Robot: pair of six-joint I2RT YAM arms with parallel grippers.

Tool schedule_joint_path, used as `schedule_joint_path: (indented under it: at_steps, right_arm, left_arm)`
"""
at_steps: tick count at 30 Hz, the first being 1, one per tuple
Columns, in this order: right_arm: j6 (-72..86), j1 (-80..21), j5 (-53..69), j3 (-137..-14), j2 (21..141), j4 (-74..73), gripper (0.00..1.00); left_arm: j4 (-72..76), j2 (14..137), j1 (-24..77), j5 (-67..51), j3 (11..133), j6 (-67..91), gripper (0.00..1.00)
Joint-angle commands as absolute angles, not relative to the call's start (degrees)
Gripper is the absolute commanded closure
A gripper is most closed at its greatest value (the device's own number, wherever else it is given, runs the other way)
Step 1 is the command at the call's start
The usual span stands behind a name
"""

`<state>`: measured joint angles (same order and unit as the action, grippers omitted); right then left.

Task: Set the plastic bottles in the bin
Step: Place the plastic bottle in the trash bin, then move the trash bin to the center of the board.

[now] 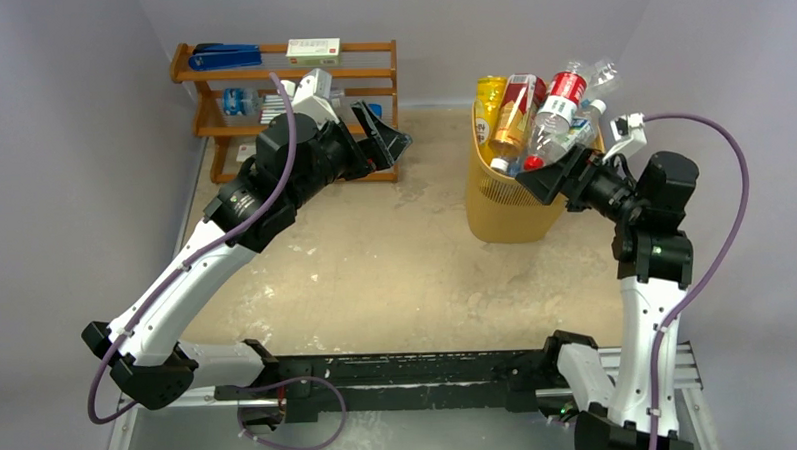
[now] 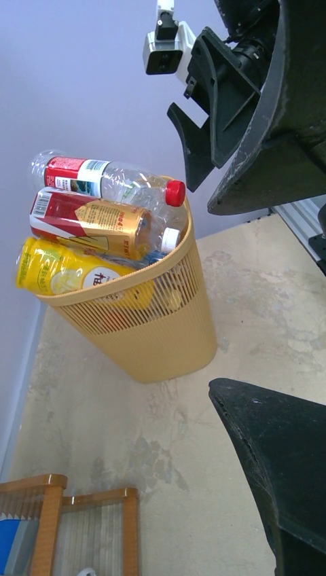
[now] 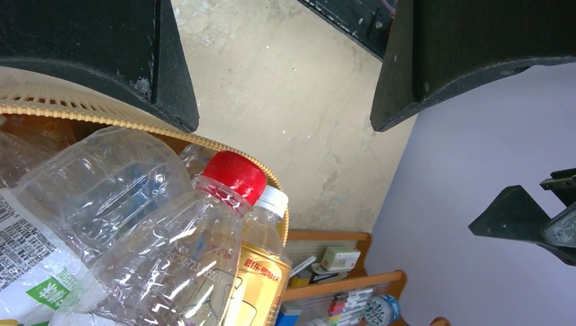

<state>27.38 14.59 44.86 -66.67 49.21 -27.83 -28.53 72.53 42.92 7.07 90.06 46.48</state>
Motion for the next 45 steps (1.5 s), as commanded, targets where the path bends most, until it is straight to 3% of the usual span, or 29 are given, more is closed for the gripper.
schedule_joint_path:
  at_steps: [1, 11, 24, 34, 45]
  right_arm:
    - [25.7, 14.6, 42.8, -68.4, 47.4, -29.2, 0.0]
    - [19.8, 13.2, 31.7, -68.0, 41.5, -34.6, 0.0]
    - [18.3, 13.1, 15.7, -56.4, 31.9, -34.7, 0.0]
    - [25.4, 13.1, 14.9, -44.8, 28.6, -24.9, 0.0]
    - [27.2, 13.1, 8.2, -37.0, 35.0, -9.0, 0.0]
  left_arm:
    - [-26.4, 72.1, 43.1, 6.5, 90.1, 46.8, 0.09]
    - [-26.6, 72.5, 43.1, 6.6, 90.1, 46.2, 0.09]
    - [-26.0, 74.8, 43.0, 7.8, 88.0, 43.1, 0.09]
    - [-26.6, 73.9, 42.9, 14.6, 84.1, 39.4, 0.09]
    - [-22.2, 72.9, 42.4, 23.7, 73.4, 37.2, 0.09]
